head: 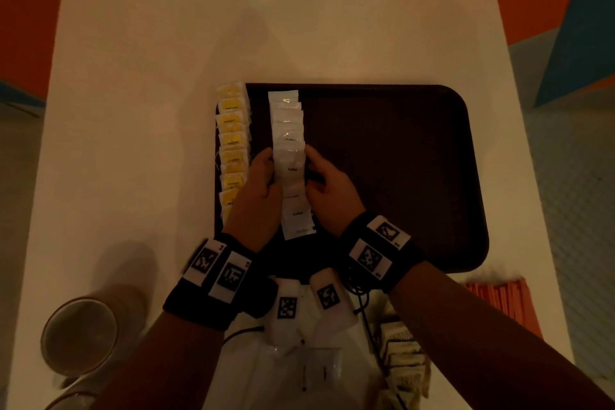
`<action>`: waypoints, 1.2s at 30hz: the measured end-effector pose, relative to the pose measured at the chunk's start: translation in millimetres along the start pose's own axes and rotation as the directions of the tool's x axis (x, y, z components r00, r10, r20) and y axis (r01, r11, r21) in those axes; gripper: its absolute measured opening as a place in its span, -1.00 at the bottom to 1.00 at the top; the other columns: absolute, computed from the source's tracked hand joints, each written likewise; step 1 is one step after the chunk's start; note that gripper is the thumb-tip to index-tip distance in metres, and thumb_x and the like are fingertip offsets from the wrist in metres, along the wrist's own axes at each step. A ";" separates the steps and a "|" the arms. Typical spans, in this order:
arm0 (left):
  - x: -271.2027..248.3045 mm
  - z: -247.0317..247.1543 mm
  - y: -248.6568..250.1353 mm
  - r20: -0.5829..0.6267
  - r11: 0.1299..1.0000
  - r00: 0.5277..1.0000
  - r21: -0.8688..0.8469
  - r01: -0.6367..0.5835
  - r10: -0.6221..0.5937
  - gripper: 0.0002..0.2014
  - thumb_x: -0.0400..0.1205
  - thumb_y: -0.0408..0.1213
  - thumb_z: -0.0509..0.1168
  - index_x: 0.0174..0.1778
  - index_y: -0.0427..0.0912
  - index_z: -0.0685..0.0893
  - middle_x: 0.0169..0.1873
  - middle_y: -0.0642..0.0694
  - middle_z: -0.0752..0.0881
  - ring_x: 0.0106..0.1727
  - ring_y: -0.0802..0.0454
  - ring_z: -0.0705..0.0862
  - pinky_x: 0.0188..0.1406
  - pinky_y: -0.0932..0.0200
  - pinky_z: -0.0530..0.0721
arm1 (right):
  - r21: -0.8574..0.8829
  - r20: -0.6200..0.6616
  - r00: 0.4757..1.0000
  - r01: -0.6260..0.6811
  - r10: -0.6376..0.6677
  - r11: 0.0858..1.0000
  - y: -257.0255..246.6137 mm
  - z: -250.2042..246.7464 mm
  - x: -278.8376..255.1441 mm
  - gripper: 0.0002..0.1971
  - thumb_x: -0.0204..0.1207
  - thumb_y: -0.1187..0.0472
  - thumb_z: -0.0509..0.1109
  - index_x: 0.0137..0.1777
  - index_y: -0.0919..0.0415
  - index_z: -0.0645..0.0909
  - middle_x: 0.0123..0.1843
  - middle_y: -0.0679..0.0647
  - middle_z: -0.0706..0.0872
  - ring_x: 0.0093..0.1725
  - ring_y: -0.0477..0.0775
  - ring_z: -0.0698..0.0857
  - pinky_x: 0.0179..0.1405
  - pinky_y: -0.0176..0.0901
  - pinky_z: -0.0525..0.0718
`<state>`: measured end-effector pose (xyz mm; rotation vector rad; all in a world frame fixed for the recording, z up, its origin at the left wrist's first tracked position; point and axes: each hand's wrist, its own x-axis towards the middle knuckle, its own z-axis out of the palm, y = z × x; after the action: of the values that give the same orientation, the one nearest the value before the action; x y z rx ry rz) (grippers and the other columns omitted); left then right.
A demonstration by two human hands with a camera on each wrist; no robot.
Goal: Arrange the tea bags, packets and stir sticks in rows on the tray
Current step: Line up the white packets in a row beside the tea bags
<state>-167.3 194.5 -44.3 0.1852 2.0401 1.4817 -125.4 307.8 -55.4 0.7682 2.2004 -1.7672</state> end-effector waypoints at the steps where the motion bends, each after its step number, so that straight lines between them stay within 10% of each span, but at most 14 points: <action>1: -0.1 -0.8 -0.9 0.005 1.000 1.000 0.002 0.009 -0.009 -0.49 0.63 -0.60 -0.02 0.39 0.02 0.18 0.09 0.30 0.40 0.05 0.57 0.40 -0.08 0.79 0.37 | 0.004 0.001 1.000 -0.001 0.001 1.000 0.5 0.0 -0.3 -0.38 0.54 0.43 0.16 0.55 -0.06 0.23 0.51 0.10 0.46 0.45 0.03 0.48 0.43 0.12 0.52; 5: -1.7 -2.2 -3.3 -0.007 0.999 0.999 0.023 0.046 -0.046 -0.48 0.65 -0.56 -0.02 0.54 -0.19 0.12 0.29 0.08 0.38 0.35 0.24 0.36 0.22 0.56 0.31 | 0.007 -0.019 1.000 0.001 -0.001 1.000 -1.0 -3.3 -4.5 -0.43 0.56 0.42 0.18 0.54 0.00 0.25 0.53 0.08 0.42 0.47 0.00 0.44 0.46 0.04 0.48; 15: -31.8 1.3 -9.9 0.014 0.980 0.985 -0.098 0.172 -0.172 -0.48 0.67 -0.51 0.00 0.55 -0.12 0.11 0.45 -0.21 0.42 0.35 0.04 0.46 0.19 0.29 0.47 | -0.128 -0.032 0.997 -0.079 0.075 0.989 21.0 -9.3 -33.5 -0.43 0.55 0.45 0.20 0.53 0.12 0.26 0.53 0.09 0.31 0.33 -0.08 0.45 0.29 -0.35 0.43; 21: -33.7 9.7 -5.1 0.003 0.987 0.990 -0.087 0.138 -0.139 -0.49 0.66 -0.57 -0.02 0.54 -0.23 0.11 0.22 0.01 0.40 -0.02 0.42 0.51 -0.24 0.76 0.47 | -0.126 -0.036 0.999 -0.045 0.041 0.991 26.8 0.6 -39.1 -0.46 0.54 0.44 0.25 0.51 0.16 0.31 0.48 0.09 0.34 0.26 -0.15 0.45 0.15 -0.51 0.46; 26: -29.5 -0.1 -3.4 -0.033 0.988 0.988 0.001 0.152 -0.152 -0.45 0.66 -0.53 -0.01 0.57 -0.13 0.07 0.50 -0.17 0.31 0.50 -0.01 0.34 0.29 0.47 0.31 | -0.120 -0.041 0.999 -0.032 0.027 0.992 23.7 0.1 -36.1 -0.46 0.53 0.48 0.22 0.51 0.20 0.30 0.51 0.13 0.36 0.38 0.03 0.48 0.33 -0.34 0.42; 32: -15.1 1.2 -4.1 -0.024 0.979 0.987 -0.135 0.155 -0.160 -0.49 0.66 -0.54 -0.01 0.54 -0.18 0.13 0.45 -0.29 0.41 0.38 -0.03 0.46 0.29 0.11 0.46 | -0.111 -0.003 1.000 -0.017 0.017 0.994 19.8 0.2 -27.4 -0.49 0.55 0.41 0.22 0.50 0.14 0.34 0.50 0.11 0.43 0.37 0.00 0.52 0.30 -0.32 0.46; 36: -12.6 1.0 -5.4 -0.041 0.988 0.988 -0.038 0.149 -0.151 -0.50 0.67 -0.49 0.00 0.54 -0.18 0.12 0.46 -0.26 0.40 0.38 0.03 0.43 0.25 0.28 0.41 | -0.110 -0.018 0.999 -0.034 0.032 0.993 17.6 -2.6 -26.1 -0.50 0.56 0.40 0.22 0.51 0.16 0.31 0.52 0.10 0.39 0.37 -0.06 0.48 0.25 -0.40 0.40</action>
<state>-155.3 187.8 -44.5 -0.0151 2.0143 1.4380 -93.8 306.0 -57.2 0.7912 2.2604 -1.6144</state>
